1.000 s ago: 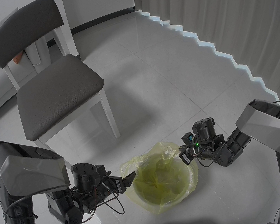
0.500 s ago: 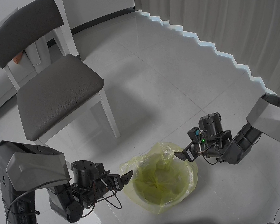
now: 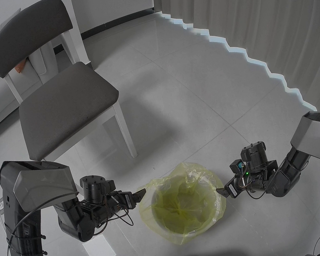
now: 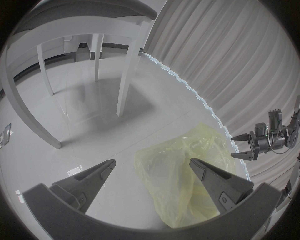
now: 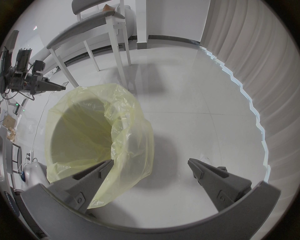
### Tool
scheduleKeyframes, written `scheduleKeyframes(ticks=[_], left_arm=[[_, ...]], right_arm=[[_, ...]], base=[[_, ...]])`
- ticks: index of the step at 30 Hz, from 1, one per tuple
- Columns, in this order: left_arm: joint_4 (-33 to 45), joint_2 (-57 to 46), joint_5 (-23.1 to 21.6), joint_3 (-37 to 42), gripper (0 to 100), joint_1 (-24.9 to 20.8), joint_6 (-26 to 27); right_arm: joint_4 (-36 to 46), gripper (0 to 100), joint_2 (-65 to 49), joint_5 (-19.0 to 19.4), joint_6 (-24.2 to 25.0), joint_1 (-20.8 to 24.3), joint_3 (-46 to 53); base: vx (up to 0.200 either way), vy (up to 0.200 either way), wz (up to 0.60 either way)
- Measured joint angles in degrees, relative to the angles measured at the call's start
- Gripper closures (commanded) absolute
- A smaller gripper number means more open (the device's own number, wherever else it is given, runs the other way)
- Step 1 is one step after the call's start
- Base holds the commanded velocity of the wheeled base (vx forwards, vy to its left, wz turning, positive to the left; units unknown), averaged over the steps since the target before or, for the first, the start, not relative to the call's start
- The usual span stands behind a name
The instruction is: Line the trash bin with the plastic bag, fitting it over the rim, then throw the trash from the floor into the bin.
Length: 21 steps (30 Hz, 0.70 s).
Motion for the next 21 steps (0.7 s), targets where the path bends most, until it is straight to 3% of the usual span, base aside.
scheduleKeyframes(ticks=[21], left_arm=[[6.4,7.2,-0.2,-9.7,0,0.5,1.7]], right_arm=[[-2.5,0,5.3,-0.2,0.0,-2.5,-1.2]], base=[[0.0,0.0,0.0]])
